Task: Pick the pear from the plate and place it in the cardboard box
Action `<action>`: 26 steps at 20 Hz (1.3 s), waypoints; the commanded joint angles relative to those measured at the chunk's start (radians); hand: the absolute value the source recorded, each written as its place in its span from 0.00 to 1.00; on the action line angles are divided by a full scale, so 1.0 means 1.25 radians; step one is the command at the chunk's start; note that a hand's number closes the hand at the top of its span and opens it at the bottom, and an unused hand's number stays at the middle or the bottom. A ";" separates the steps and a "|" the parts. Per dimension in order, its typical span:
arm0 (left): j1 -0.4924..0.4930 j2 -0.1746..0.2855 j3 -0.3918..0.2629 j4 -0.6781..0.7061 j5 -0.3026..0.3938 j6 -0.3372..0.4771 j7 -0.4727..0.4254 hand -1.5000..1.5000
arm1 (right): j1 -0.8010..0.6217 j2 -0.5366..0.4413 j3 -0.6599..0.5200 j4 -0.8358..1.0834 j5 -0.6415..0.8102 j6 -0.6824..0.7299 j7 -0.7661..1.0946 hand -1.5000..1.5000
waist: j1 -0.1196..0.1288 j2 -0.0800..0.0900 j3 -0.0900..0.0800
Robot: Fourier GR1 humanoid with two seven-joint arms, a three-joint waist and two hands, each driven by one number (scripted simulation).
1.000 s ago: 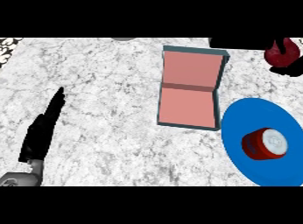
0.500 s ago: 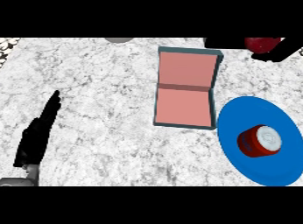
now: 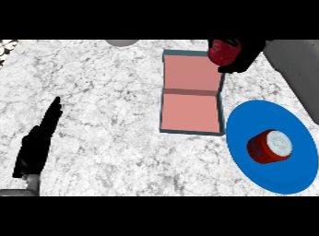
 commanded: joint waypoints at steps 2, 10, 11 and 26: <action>0.004 -0.022 0.002 0.042 -0.012 0.002 -0.038 0.50 | -0.015 0.079 0.015 -0.017 0.036 0.032 0.074 1.00 | -0.001 0.001 0.000; 0.036 0.000 0.018 -0.040 0.001 -0.030 -0.005 0.50 | 0.018 0.221 0.029 0.064 0.109 -0.040 0.187 0.00 | 0.013 0.004 0.000; 0.012 0.006 0.040 0.006 0.000 -0.033 -0.028 0.50 | 0.022 0.221 0.016 0.071 0.108 -0.034 0.178 0.00 | 0.007 0.004 0.000; 0.002 -0.034 0.014 -0.021 -0.035 -0.021 0.008 0.50 | -0.008 0.240 -0.277 0.171 -0.110 0.024 0.184 0.00 | 0.018 0.010 0.001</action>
